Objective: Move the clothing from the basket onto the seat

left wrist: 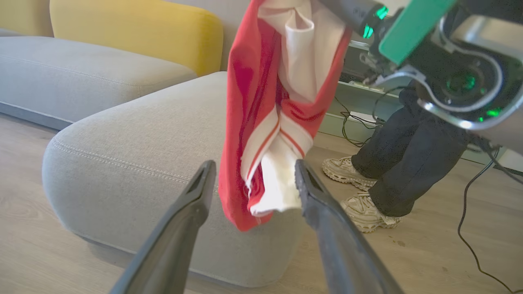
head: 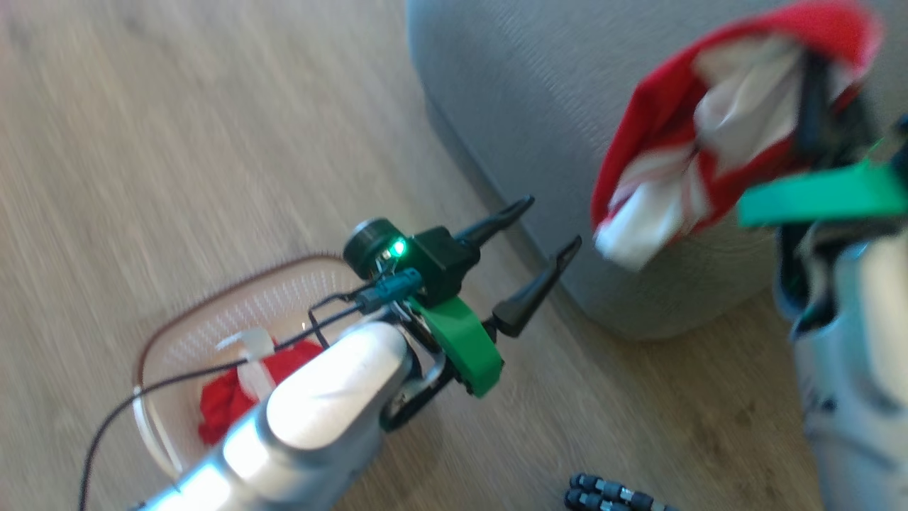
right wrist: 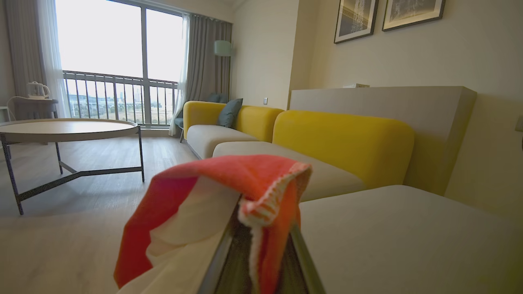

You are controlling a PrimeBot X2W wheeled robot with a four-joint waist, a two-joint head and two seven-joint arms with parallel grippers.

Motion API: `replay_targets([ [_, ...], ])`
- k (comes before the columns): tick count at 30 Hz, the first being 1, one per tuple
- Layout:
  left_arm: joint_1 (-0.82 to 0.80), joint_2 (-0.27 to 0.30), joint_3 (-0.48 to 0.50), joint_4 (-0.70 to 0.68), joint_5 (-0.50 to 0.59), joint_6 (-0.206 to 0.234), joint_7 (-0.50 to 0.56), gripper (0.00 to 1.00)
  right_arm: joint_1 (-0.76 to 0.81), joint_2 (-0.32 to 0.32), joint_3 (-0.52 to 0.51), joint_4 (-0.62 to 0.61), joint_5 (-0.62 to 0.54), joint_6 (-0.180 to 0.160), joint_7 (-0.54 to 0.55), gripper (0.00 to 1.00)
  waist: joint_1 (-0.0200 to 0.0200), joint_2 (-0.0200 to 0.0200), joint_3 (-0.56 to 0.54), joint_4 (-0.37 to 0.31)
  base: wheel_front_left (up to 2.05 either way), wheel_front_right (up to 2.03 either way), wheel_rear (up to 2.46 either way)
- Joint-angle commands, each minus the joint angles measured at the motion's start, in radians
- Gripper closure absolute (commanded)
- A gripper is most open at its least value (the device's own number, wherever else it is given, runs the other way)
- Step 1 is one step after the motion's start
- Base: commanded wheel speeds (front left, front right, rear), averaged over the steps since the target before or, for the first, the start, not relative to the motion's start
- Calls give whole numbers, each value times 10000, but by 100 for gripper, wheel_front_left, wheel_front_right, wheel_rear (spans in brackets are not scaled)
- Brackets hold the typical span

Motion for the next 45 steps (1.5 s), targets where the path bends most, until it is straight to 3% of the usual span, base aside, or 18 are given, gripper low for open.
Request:
replay_targets([
  [1,-628,220,149,-366,17,8,-51,0,-767,-162,-120,-179,-184,25,-46,100,0,0,995,527,0,0,0],
  [9,-1250,783,-318,-692,-32,8,-51,0,-3277,-1180,-1156,557,-883,25,-46,100,0,0,2698,1165,0,0,0],
  [17,-1839,1167,-778,-1525,165,8,-51,0,-5849,-2489,-1969,2303,-1950,25,-46,100,0,0,4193,1638,0,0,0],
  [24,-1970,1394,-901,-1874,138,8,-51,0,-7817,-3380,-3626,3779,-3254,25,113,100,0,0,5042,2238,0,0,0],
  [32,-1646,1526,-1015,-1874,72,8,-51,0,-9474,-4336,-5328,3908,-4575,25,987,100,0,0,5474,2978,0,0,0],
  [37,-1363,1677,-969,-1832,52,8,-51,0,-9772,-4475,-6195,3784,-5238,25,1507,100,0,0,5708,3207,0,0,0],
  [45,-1162,1808,-1051,-1796,19,8,-51,0,-8708,-3779,-7940,4067,-5360,25,2538,100,0,0,6005,3383,0,0,0],
])
